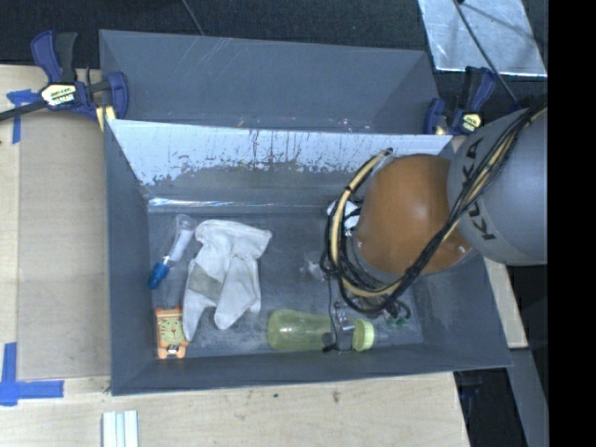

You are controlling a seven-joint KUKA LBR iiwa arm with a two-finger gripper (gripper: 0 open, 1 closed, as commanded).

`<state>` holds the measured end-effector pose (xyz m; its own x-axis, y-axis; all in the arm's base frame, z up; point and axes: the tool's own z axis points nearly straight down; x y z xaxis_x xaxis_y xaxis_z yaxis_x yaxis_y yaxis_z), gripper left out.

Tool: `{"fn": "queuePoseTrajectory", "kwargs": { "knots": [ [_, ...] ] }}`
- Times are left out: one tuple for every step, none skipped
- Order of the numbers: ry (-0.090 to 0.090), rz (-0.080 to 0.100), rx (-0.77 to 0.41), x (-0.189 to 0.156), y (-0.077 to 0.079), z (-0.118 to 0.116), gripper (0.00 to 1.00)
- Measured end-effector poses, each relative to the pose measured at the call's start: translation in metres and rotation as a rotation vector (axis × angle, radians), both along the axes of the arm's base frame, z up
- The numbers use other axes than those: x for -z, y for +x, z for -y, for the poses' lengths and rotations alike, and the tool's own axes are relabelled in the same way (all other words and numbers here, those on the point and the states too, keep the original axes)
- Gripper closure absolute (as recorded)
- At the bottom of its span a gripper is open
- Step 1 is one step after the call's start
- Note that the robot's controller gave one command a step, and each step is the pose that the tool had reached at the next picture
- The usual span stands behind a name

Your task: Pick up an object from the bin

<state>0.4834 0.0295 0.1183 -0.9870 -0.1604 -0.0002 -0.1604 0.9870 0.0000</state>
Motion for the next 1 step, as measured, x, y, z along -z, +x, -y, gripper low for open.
{"fn": "queuePoseTrajectory", "kwargs": {
  "knots": [
    [-0.006, 0.002, -0.134, 0.0429, 0.0036, -0.0114, 0.00]
  ]
}}
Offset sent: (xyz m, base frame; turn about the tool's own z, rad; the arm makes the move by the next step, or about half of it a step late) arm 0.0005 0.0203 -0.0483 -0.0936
